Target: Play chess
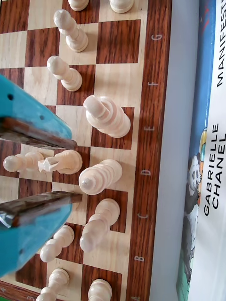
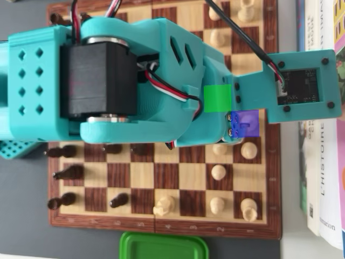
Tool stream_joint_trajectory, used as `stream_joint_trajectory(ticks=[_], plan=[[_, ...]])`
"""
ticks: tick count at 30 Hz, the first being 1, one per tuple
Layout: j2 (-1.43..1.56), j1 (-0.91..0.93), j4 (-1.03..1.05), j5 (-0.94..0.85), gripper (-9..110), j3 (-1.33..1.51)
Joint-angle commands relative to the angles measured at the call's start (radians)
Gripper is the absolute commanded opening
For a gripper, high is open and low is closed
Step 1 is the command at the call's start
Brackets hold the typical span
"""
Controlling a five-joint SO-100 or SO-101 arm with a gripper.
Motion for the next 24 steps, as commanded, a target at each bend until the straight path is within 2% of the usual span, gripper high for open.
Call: stream_joint_trajectory(ticks=[1,24], plan=[[0.002,0.002,0.000,-0.005,14,-0.058],[-0.081,0.041,-0.002,-0.005,14,-0.126]])
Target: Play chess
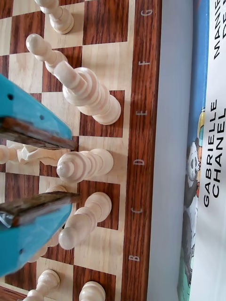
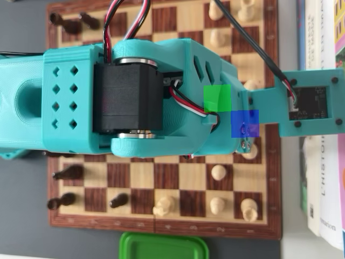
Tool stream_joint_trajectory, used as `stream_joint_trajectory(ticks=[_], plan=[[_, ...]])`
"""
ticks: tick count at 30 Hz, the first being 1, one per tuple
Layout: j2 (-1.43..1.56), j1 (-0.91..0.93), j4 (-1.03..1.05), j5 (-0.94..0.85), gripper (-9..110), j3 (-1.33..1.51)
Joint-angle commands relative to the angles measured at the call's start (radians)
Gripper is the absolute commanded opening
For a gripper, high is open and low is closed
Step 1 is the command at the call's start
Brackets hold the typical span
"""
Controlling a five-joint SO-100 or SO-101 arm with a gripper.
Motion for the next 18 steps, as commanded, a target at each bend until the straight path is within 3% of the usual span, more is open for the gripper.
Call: stream_joint_trajectory(ticks=[1,18], plan=[[0.012,0.015,-0.002,-0.005,14,-0.051],[-0.026,0.017,-0.011,-0.005,14,-0.055]])
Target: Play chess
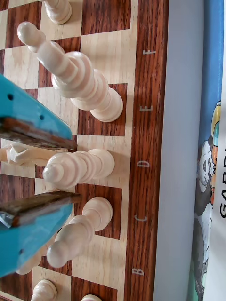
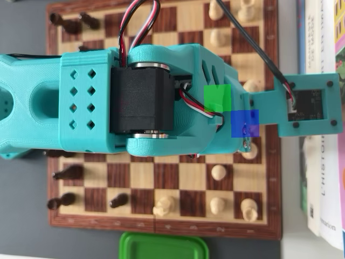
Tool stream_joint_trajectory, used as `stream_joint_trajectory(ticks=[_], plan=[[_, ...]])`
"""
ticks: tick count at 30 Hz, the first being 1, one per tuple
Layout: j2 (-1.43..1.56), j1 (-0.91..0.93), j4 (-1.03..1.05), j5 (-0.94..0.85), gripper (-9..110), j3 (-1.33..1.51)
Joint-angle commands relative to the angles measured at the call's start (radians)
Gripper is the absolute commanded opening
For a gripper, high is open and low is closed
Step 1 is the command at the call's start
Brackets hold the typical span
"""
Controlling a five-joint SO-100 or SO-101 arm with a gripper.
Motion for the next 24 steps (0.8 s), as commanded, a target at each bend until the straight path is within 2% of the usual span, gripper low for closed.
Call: stream_joint_trajectory(ticks=[1,24], plan=[[0.012,0.017,-0.011,-0.005,14,-0.064],[0.011,0.021,-0.008,-0.006,14,-0.055]])
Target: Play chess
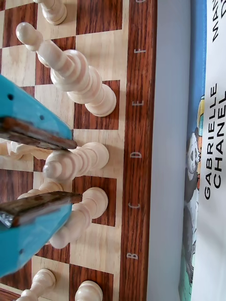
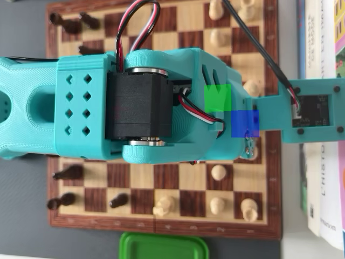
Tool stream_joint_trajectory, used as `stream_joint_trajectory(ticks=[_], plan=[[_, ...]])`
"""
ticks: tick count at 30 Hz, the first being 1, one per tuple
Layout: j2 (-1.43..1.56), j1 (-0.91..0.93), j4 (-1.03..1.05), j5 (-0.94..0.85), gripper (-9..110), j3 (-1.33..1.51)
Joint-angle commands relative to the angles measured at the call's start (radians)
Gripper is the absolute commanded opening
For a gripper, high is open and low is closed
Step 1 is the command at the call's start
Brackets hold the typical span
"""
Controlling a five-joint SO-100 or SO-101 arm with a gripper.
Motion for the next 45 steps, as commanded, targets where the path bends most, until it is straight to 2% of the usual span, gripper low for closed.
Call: stream_joint_trajectory(ticks=[1,6,33,45], plan=[[0.014,0.008,-0.008,-0.006,14,-0.021],[0.014,0.008,-0.002,-0.006,5,-0.021],[0.031,0.005,0.000,-0.006,2,-0.026],[0.222,0.005,-0.009,-0.006,2,0.101]])
